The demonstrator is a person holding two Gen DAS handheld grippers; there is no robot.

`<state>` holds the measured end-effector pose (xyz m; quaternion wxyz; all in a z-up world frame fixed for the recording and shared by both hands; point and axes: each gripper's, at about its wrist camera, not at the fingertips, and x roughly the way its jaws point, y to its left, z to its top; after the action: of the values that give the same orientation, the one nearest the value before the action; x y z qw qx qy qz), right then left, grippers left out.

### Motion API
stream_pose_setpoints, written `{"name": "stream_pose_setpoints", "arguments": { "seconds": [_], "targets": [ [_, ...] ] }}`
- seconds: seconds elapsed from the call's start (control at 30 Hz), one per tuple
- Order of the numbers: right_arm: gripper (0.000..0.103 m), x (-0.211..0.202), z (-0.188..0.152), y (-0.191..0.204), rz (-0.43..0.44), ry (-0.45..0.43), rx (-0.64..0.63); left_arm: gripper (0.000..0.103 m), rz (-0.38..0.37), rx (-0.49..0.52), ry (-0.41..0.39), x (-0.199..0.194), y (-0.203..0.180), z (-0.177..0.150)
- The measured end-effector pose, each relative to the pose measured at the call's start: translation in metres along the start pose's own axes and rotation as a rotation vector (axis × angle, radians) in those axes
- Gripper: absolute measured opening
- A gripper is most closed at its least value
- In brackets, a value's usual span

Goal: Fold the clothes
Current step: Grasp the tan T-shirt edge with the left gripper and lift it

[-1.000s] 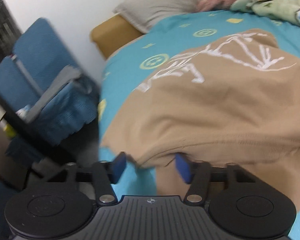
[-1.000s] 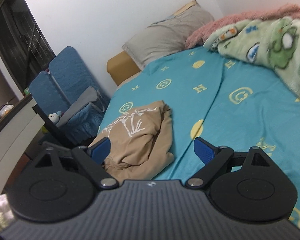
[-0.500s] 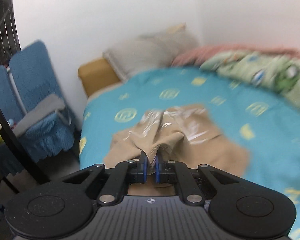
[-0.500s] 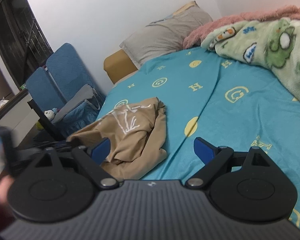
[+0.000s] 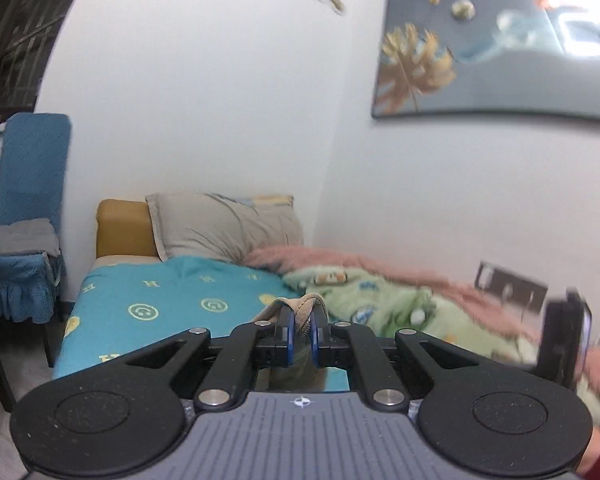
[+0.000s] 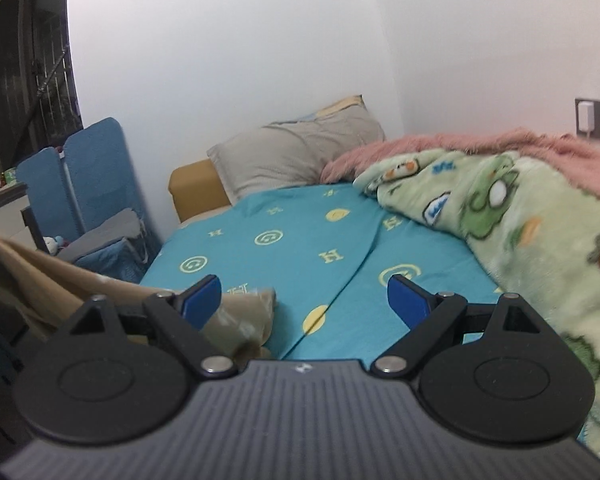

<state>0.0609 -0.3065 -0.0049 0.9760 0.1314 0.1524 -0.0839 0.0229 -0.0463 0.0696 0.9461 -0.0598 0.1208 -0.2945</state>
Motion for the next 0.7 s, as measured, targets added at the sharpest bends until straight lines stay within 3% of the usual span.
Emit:
{"name": "stream_pose_setpoints", "arguments": {
  "seconds": [0.13,0.27,0.4,0.5,0.6,0.63,0.7],
  "targets": [
    [0.091,0.007,-0.007,0.017,0.076,0.085,-0.023,0.008,0.057,-0.093,0.031,0.027,0.033,-0.012],
    [0.091,0.020,-0.028,0.039,0.252,0.214,-0.076,0.009,0.126,-0.210,0.075,0.057,0.080,-0.031],
    [0.091,0.042,-0.062,0.076,0.313,0.354,-0.184,0.010,0.155,-0.285,0.106,0.071,0.113,-0.045],
    [0.091,0.064,-0.088,0.104,0.322,0.437,-0.294,0.010,0.172,-0.302,0.128,0.075,0.128,-0.056],
    [0.090,0.082,-0.102,0.114,0.231,0.441,-0.375,0.010,0.185,-0.338,0.158,0.086,0.142,-0.073],
    [0.070,0.087,-0.101,0.111,0.211,0.445,-0.375,0.010,0.188,-0.354,0.169,0.089,0.147,-0.078],
    [0.064,0.093,-0.095,0.100,0.198,0.474,-0.310,0.010,0.192,-0.386,0.187,0.095,0.156,-0.086]
  ]
}}
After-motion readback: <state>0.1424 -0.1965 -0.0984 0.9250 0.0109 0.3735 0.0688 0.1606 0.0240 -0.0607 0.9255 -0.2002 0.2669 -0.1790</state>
